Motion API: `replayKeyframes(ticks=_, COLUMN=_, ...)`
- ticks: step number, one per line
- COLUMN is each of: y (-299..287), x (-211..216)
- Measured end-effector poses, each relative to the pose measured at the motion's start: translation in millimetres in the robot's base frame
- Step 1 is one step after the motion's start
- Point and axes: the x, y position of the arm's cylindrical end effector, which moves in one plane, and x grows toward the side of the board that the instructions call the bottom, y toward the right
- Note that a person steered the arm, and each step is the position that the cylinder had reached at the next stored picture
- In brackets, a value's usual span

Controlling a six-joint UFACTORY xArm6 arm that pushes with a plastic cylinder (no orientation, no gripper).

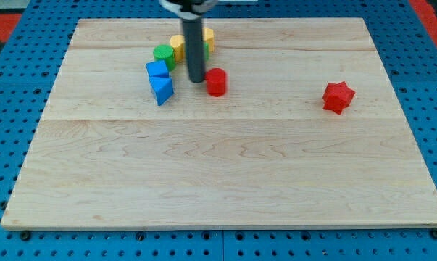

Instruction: Push the red circle closer to the red star

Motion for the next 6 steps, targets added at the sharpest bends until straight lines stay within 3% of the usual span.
replayKeyframes(ticks=1, y=96, x=0)
replayKeyframes(ticks=3, y=25, x=11)
replayKeyframes(ticks=5, y=148, x=23)
replayKeyframes(ticks=6, y=142, x=23)
